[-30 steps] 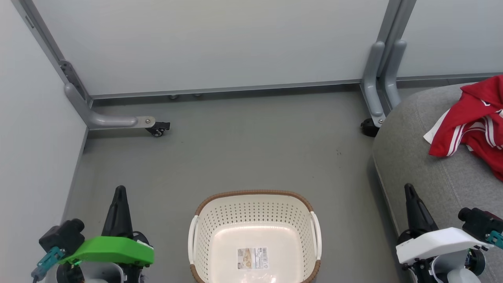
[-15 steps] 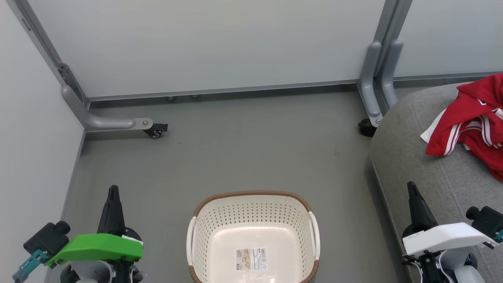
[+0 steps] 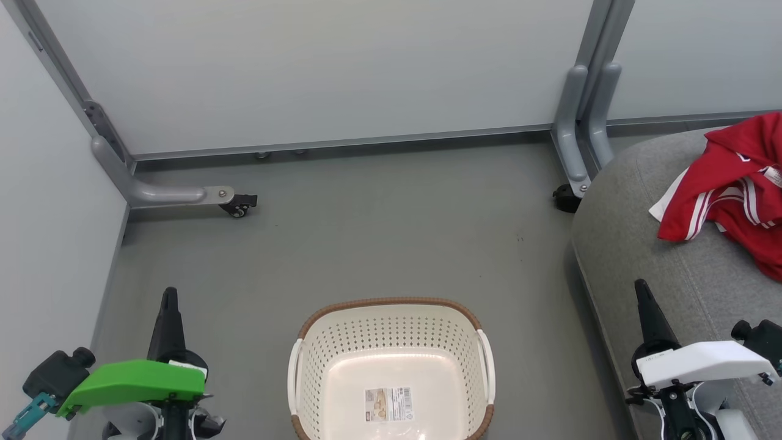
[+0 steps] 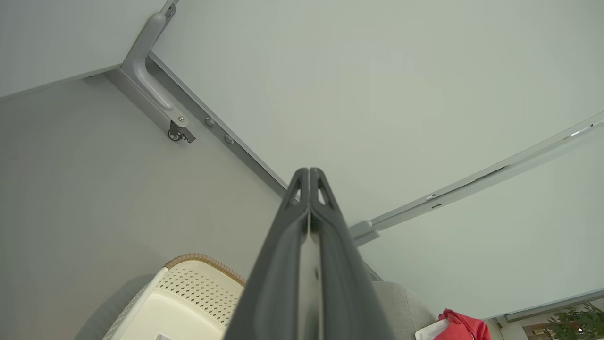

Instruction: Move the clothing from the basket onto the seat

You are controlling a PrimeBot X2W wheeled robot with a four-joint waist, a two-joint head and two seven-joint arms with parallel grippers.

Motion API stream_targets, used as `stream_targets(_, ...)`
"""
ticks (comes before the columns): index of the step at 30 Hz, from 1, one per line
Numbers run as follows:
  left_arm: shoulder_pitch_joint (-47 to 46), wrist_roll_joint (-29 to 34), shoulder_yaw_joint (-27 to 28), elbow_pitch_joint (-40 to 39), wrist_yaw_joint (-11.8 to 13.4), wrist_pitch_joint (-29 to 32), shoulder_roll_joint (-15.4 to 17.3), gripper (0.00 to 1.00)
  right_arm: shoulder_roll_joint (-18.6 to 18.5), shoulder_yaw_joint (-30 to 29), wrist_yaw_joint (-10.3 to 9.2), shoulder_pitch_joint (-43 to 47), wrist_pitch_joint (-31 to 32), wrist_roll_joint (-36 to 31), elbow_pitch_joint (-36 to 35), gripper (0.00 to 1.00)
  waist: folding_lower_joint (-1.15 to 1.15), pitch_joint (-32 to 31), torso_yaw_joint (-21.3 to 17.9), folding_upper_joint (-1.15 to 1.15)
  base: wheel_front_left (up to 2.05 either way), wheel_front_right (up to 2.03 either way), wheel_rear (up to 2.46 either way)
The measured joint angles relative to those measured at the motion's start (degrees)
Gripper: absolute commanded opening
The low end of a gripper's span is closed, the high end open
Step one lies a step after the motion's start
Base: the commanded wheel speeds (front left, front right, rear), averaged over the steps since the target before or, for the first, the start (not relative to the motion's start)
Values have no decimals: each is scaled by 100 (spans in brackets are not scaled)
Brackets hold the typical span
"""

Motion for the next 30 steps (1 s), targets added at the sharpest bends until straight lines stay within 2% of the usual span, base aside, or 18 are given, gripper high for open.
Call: stream_targets(30,-77,-1715,223,-180,101,465,0,0,-96,-25,-2,-157,377,1800,118,0,0,-29,-107,0,0,0,0)
